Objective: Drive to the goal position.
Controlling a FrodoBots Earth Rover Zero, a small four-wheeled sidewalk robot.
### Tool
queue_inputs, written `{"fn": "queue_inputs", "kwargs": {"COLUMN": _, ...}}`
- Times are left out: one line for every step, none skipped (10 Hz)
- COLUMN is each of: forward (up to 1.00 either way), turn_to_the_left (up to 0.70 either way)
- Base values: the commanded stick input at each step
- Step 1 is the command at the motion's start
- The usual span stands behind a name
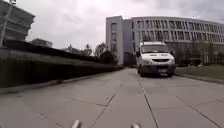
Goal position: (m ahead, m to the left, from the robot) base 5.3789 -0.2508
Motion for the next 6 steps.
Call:
{"fn": "queue_inputs", "kwargs": {"forward": 0.85, "turn_to_the_left": 0.0}}
{"fn": "queue_inputs", "kwargs": {"forward": 0.85, "turn_to_the_left": 0.0}}
{"fn": "queue_inputs", "kwargs": {"forward": 0.85, "turn_to_the_left": 0.0}}
{"fn": "queue_inputs", "kwargs": {"forward": 0.85, "turn_to_the_left": 0.0}}
{"fn": "queue_inputs", "kwargs": {"forward": 0.85, "turn_to_the_left": 0.0}}
{"fn": "queue_inputs", "kwargs": {"forward": 0.85, "turn_to_the_left": 0.0}}
